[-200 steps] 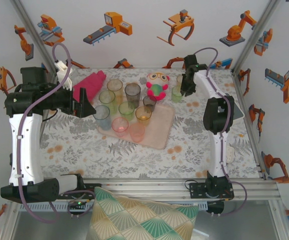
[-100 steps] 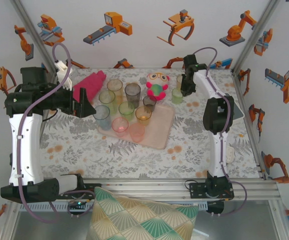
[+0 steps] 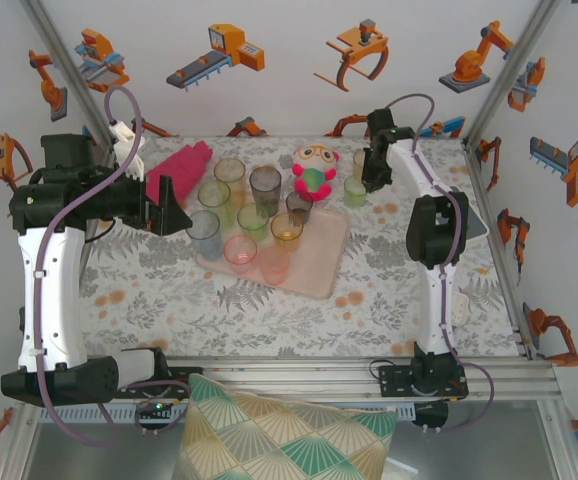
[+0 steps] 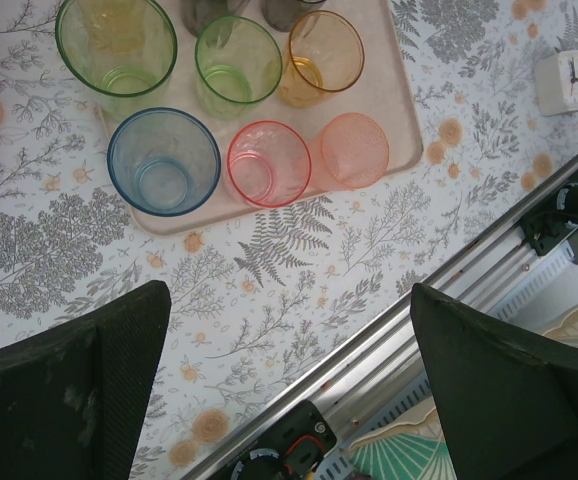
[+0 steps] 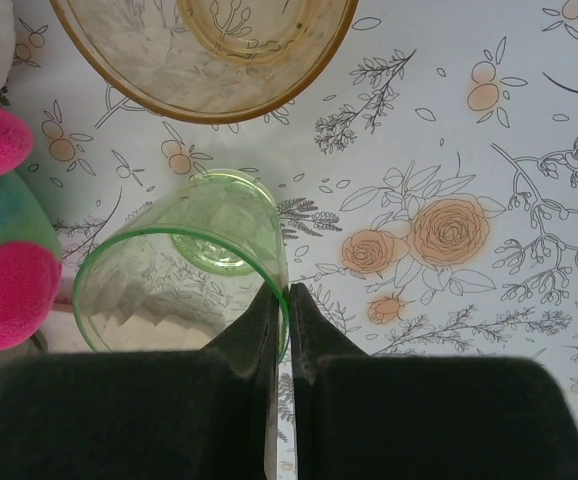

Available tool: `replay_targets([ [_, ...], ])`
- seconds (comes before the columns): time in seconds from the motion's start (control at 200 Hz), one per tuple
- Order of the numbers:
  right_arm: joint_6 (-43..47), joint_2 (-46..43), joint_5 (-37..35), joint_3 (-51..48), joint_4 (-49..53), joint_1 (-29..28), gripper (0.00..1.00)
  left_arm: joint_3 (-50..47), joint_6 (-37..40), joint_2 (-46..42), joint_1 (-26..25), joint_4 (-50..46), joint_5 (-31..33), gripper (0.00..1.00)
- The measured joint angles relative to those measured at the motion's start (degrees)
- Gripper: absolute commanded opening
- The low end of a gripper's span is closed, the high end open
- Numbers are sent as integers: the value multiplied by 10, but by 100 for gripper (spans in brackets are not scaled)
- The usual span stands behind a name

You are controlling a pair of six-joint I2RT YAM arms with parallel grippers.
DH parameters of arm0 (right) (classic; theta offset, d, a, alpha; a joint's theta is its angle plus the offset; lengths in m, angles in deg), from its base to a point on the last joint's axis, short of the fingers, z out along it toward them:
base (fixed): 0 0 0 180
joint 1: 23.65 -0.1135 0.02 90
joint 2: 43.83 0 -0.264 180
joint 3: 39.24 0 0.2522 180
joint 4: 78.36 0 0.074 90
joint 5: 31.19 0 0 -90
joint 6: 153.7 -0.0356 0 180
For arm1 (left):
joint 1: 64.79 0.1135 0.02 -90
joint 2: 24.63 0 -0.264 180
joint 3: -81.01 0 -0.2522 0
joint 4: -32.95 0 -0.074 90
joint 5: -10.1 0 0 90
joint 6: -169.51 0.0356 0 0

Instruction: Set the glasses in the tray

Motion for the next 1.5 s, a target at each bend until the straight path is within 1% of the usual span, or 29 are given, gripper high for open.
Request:
replay_targets([
  [0.22,0,-19,0,-2,1,-2,7,0,0,0,0,0,0,97],
  [0.386,1,-49,-1,-25,1,-10,6,0,0,0,0,0,0,97],
  [0.546,5,-94,-3,-67,1,-23,6,0,0,1,0,0,0,97],
  [0.746,10,-171,-7,-131,0,-46,6,0,0,1,0,0,0,97],
  [0.941,10,-249,-16,-202,-2,-84,6,1,0,1,0,0,0,97],
  [1.172,-6,-325,-26,-297,-7,-146,6,9,0,4,0,0,0,97],
  [1.312,-28,-356,-35,-346,-16,-184,6,9,0,6,0,0,0,97],
  [1.497,-62,-373,-50,-395,-35,-232,6,14,-1,10,1,0,-5,97],
])
